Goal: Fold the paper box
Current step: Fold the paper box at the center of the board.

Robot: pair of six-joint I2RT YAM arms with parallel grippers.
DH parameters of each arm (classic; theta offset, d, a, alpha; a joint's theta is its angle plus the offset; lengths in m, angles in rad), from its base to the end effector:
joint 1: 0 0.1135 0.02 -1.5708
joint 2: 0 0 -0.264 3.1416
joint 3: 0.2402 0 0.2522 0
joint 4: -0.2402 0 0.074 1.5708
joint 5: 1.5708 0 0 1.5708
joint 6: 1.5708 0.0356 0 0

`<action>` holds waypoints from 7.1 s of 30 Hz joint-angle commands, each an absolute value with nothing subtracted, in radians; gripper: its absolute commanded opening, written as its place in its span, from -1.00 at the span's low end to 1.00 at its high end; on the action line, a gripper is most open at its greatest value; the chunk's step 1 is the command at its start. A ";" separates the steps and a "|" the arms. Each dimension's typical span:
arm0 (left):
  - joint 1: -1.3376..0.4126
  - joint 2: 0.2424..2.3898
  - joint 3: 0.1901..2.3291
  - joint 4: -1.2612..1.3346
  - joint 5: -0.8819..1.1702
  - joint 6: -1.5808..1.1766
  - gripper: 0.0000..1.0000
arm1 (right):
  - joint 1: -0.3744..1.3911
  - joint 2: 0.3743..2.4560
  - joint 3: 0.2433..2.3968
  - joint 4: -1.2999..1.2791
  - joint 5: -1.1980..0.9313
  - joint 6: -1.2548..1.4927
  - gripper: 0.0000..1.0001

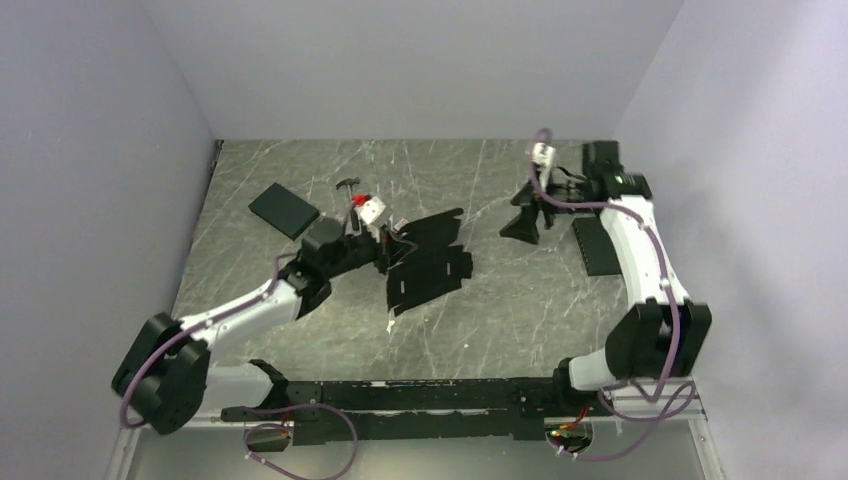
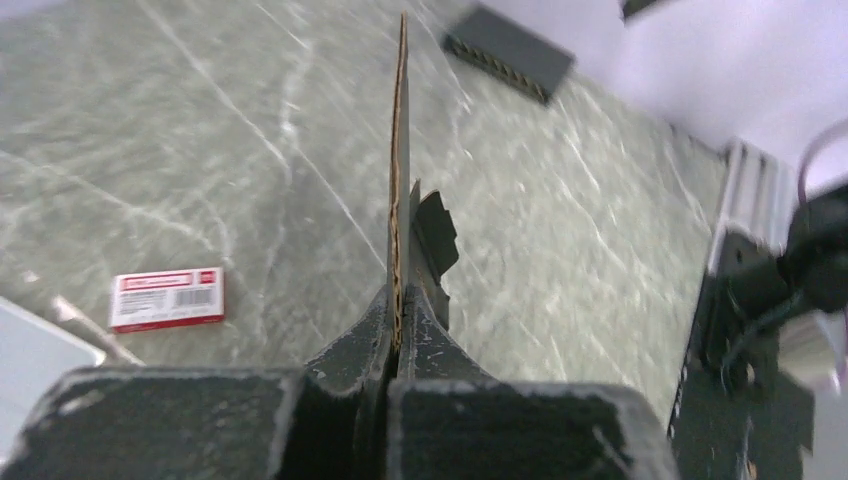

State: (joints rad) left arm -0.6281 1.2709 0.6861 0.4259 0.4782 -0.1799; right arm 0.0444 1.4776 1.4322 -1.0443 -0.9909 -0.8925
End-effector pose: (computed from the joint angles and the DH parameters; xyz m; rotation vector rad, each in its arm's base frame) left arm 0.2199 -0.1799 0.2638 0.7568 1.6545 -0.9962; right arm 0.2845 0.0424 0.3423 -1.2426 1.8153 0.8540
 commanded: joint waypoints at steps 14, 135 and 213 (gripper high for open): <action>-0.660 1.243 0.560 1.173 0.062 -0.569 -1.00 | -0.024 1.337 0.623 0.754 -1.059 0.718 0.98; -0.413 1.256 0.714 0.633 0.845 -0.551 -1.00 | -0.032 1.264 0.989 -0.071 -1.211 -0.156 -0.33; -0.596 1.754 1.212 -0.365 0.577 -0.405 -1.00 | 0.478 1.756 1.109 -0.463 -0.511 -0.415 -1.00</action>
State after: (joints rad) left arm -0.5674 1.7462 1.1915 -0.3943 0.5179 -0.4042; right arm 0.4770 1.7309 1.0634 -0.5339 -0.3935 -0.5121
